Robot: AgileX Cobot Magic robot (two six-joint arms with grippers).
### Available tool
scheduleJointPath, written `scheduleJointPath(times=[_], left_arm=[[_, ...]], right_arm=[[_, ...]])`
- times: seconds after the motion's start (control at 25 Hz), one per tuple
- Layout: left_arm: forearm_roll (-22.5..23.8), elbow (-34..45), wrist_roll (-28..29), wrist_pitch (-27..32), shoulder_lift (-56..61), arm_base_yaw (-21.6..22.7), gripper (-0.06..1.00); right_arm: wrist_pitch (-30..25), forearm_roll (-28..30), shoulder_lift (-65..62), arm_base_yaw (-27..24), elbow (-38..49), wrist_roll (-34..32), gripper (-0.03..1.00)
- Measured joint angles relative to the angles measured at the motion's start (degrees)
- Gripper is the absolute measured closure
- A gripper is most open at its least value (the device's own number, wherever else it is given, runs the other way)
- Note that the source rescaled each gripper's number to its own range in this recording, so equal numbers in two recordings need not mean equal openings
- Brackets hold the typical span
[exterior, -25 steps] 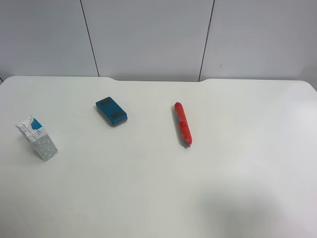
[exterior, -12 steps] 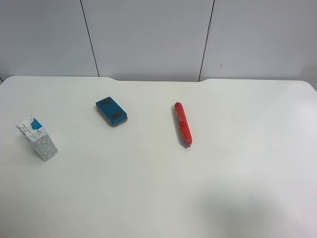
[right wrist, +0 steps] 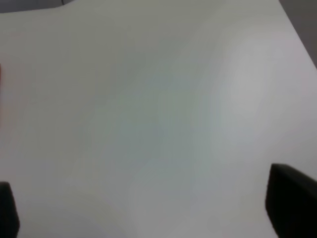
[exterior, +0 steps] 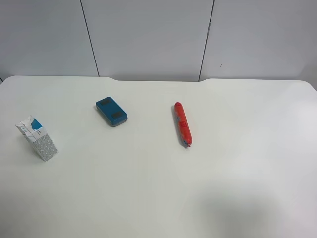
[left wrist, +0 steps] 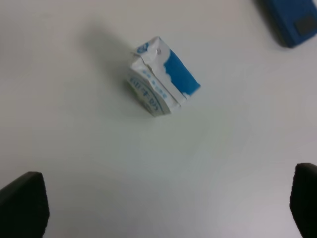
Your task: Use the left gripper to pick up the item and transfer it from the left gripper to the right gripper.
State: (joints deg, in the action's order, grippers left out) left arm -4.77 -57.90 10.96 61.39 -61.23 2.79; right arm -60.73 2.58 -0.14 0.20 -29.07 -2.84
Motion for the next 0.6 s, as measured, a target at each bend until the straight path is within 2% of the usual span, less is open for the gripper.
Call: scheduleJointPath(times=[0.24,0.6], left_arm=[[-1.75,-2.64,6.80,-3.18,-18.03,0.00,-0.06],[-4.05,-3.05,12.29,-8.07,-31.82,0.00,-0.06]], right_arm=[[0.00,0.00,0.00,0.00,0.00,0.00,-0.03],[0.00,0.00,0.00,0.00,0.00,0.00,-0.03]])
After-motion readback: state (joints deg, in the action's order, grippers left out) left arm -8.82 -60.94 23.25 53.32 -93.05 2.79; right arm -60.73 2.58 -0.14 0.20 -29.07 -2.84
